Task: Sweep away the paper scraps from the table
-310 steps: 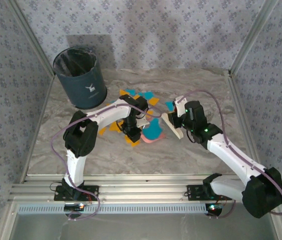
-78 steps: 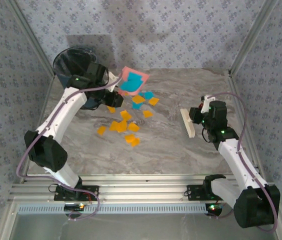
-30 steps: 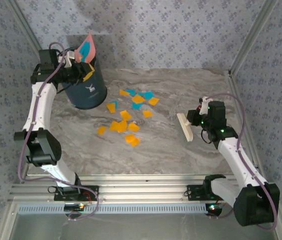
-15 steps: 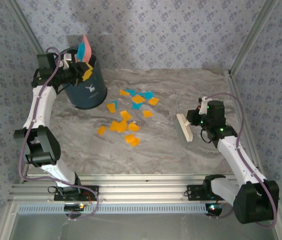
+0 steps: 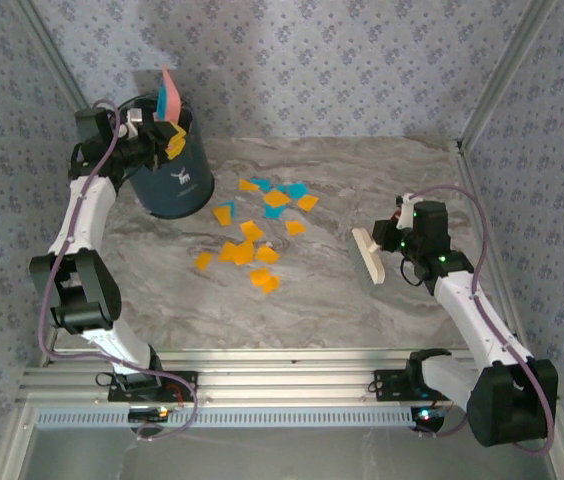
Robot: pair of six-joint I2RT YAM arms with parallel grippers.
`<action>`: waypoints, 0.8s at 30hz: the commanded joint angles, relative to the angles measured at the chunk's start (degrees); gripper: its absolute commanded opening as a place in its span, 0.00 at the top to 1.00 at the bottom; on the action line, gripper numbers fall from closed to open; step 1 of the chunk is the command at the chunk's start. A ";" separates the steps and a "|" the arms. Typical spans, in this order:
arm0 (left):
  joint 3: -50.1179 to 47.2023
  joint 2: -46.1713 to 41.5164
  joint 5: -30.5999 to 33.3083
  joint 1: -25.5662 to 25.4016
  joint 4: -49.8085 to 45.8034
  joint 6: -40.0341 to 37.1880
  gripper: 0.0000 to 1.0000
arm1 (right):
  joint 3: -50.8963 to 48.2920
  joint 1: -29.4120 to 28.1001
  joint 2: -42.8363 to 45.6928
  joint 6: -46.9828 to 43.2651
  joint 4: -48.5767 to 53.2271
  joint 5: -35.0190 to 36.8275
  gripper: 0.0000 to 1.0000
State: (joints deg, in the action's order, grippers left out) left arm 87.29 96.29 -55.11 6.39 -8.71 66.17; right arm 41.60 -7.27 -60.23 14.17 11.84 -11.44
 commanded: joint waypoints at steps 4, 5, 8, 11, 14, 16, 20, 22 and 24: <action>-2.16 -2.64 -2.43 0.46 11.31 8.10 1.00 | 1.94 -0.31 -0.24 0.86 -0.90 -0.56 1.00; -2.34 -2.74 -2.46 0.46 12.20 8.67 1.00 | 1.91 -0.33 -0.33 0.86 -0.93 -0.61 1.00; -2.48 -2.97 -2.63 0.45 13.17 9.46 1.00 | 1.88 -0.39 -0.33 0.77 -1.19 -0.71 1.00; -3.55 -3.45 -2.55 0.46 15.66 11.68 1.00 | 1.83 -0.53 -0.35 0.77 -1.29 -0.76 1.00; -4.70 -3.80 -2.44 0.46 18.67 14.27 1.00 | 1.85 -0.63 -0.33 0.81 -1.37 -0.62 1.00; -5.40 -3.85 -2.52 0.44 20.93 16.28 1.00 | 1.90 -0.69 -0.33 0.79 -1.32 -0.60 1.00; -6.64 -4.04 -2.47 0.46 24.26 19.73 1.00 | 1.80 -0.73 -0.33 0.86 -1.29 -0.50 1.00; -7.13 -4.23 -2.28 0.41 25.20 20.65 1.00 | 1.82 -0.81 -0.34 0.86 -1.21 -0.51 1.00; -7.52 -4.42 -1.93 0.45 26.15 21.70 1.00 | 1.90 -0.79 -0.37 0.77 -1.25 -0.42 1.00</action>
State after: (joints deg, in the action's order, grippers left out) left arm 79.94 94.91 -56.18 6.39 11.99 85.41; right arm 41.60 -7.66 -60.45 14.17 11.81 -11.42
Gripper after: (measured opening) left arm 0.277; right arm 0.263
